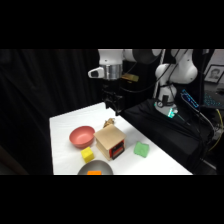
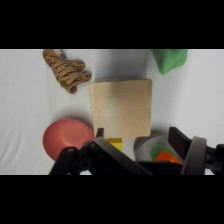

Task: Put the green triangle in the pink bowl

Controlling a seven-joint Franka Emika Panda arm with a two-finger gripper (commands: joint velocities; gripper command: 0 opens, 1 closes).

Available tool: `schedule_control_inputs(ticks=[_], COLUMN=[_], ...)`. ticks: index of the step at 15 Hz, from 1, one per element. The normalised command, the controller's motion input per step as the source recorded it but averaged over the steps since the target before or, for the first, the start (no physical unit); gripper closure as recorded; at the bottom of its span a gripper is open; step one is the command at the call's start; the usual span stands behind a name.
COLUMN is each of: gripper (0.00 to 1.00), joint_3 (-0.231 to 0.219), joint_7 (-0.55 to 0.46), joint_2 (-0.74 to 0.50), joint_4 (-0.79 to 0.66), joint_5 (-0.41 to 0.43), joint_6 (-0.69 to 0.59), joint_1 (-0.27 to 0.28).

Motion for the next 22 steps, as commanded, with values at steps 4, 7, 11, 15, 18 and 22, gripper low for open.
schedule_control_inputs(ticks=[4,7,11,15,18,22], gripper=[0.0,0.0,0.0,0.0,0.0,0.0], joint_3=[0.02,0.042,0.057,0.065,0.057,0.047], joint_7=[-0.07,-0.11,-0.13,-0.17,-0.23,-0.25], joint_2=[-0.07,-0.16,-0.21,-0.25,-0.28,-0.23], joint_4=[-0.05,-0.16,-0.26,-0.34,-0.36,-0.35], joint_5=[0.059,0.09,0.109,0.141,0.202,0.183], joint_6=[0.02,0.07,0.13,0.23,0.31,0.38], joint_1=[-0.003,0.03,0.059,0.081,0.092,0.088])
